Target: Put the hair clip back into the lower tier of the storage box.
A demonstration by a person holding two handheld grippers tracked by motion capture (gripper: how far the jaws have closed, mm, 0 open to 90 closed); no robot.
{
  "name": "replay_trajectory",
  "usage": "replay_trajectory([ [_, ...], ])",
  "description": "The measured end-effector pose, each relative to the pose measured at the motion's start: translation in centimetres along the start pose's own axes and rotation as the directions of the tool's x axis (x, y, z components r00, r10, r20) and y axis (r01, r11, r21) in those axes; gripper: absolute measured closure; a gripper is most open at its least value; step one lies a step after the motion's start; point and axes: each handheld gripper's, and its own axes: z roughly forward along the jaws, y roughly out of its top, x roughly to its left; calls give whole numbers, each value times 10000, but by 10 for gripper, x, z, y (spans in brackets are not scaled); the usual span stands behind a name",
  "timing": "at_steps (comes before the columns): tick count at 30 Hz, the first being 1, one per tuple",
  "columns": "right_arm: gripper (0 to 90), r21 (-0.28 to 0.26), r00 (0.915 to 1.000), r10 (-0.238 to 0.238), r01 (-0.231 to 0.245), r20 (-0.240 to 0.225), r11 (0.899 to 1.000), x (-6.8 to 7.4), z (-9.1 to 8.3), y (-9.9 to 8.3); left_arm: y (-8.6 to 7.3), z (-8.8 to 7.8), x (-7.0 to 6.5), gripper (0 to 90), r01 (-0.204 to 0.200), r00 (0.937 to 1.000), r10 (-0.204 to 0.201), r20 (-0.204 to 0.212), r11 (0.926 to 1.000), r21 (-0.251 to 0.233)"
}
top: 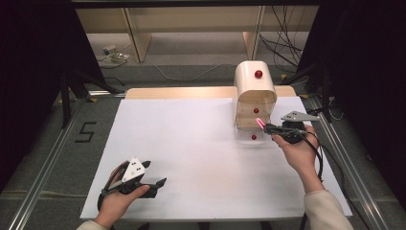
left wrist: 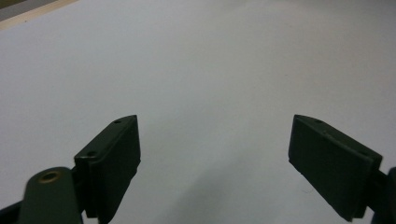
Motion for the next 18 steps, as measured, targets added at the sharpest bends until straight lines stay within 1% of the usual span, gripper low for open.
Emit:
replay_trajectory([
  [9, 828, 124, 10000, 34, -35, 67, 9999, -2, 6, 1, 0, 0, 0, 167, 23, 10000, -23, -3, 10000, -38],
  [18, 827, 182, 9999, 107, -108, 39, 9998, -4, 12, 2, 0, 0, 0, 167, 7, 10000, -7, -15, 10000, -32],
])
